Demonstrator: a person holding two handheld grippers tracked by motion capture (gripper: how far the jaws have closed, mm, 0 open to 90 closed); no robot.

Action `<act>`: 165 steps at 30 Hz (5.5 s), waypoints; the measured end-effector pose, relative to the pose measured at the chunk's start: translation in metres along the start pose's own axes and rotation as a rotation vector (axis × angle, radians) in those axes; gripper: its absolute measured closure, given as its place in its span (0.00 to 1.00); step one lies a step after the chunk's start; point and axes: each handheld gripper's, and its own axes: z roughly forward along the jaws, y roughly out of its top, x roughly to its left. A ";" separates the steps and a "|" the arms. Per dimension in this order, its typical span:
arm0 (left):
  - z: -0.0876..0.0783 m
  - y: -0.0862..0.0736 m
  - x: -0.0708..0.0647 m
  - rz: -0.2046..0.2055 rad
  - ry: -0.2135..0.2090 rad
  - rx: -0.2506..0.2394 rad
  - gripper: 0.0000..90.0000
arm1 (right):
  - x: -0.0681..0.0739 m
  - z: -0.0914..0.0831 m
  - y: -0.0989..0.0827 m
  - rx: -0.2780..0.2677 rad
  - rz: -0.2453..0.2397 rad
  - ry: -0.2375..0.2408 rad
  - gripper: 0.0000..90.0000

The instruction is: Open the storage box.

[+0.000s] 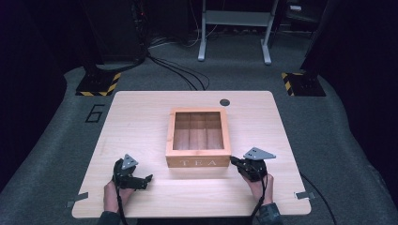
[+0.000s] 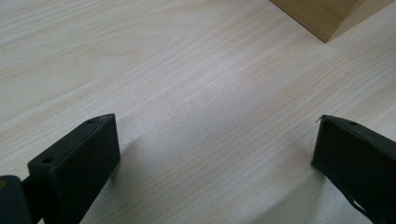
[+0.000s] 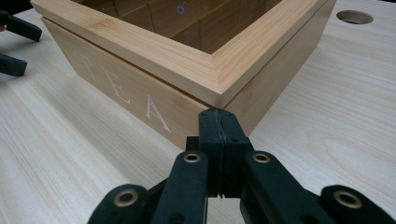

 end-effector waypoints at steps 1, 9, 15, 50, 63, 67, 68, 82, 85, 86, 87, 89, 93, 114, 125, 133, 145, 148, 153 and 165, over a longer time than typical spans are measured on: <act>0.000 0.000 0.000 0.000 0.000 -0.001 0.00 | 0.001 0.000 0.000 -0.002 0.004 -0.003 1.00; 0.000 0.000 0.000 0.000 0.000 -0.001 0.00 | 0.001 -0.001 -0.001 -0.013 -0.003 -0.008 1.00; 0.000 0.000 0.000 0.000 0.000 -0.001 0.01 | 0.002 -0.001 -0.001 -0.023 -0.013 -0.018 1.00; 0.000 0.000 0.000 0.000 0.000 -0.001 0.01 | 0.003 -0.001 0.013 -0.082 -0.032 -0.027 1.00; 0.000 0.000 0.000 0.000 0.000 -0.001 0.01 | 0.001 -0.002 0.024 -0.098 -0.039 -0.027 1.00; 0.000 0.000 0.000 0.000 -0.001 -0.001 0.01 | 0.001 -0.002 0.028 -0.104 -0.042 -0.030 1.00; 0.000 0.000 0.000 0.000 -0.001 -0.001 0.01 | 0.001 -0.002 0.029 -0.106 -0.044 -0.030 1.00; 0.000 0.000 0.000 0.005 -0.002 0.002 0.01 | -0.002 -0.005 0.050 -0.125 -0.073 -0.029 1.00; 0.000 0.000 0.000 0.004 -0.002 0.002 0.01 | -0.004 -0.005 0.056 -0.128 -0.078 -0.026 1.00; 0.000 0.000 0.000 0.004 -0.002 0.002 0.01 | -0.003 -0.005 0.057 -0.132 -0.070 -0.031 1.00; 0.000 0.000 0.000 0.005 -0.002 0.002 0.01 | -0.004 -0.005 0.060 -0.135 -0.079 -0.029 1.00; 0.000 0.000 0.000 0.005 -0.002 0.002 0.01 | -0.004 -0.004 0.065 -0.137 -0.082 -0.030 1.00; 0.000 0.000 0.000 0.006 -0.001 0.002 0.01 | -0.004 -0.005 0.071 -0.146 -0.083 -0.035 1.00; 0.000 0.000 0.000 0.009 0.001 -0.002 0.01 | -0.013 -0.007 0.107 -0.169 -0.108 -0.052 1.00; 0.000 0.000 0.000 0.006 0.003 -0.003 0.01 | -0.020 -0.006 0.122 -0.177 -0.112 -0.049 1.00; 0.000 0.000 0.000 0.006 0.002 -0.002 0.01 | -0.021 -0.006 0.126 -0.177 -0.118 -0.049 1.00; 0.000 0.000 0.000 0.007 0.002 -0.001 0.01 | -0.022 -0.005 0.127 -0.179 -0.117 -0.049 1.00; 0.000 0.000 0.000 0.006 0.002 -0.001 0.01 | -0.022 -0.005 0.127 -0.178 -0.117 -0.046 1.00; 0.000 0.000 0.000 0.006 0.003 -0.002 0.01 | -0.021 -0.005 0.127 -0.176 -0.115 -0.050 1.00; 0.000 0.000 0.000 0.006 0.002 -0.002 0.01 | -0.022 -0.006 0.127 -0.175 -0.119 -0.050 1.00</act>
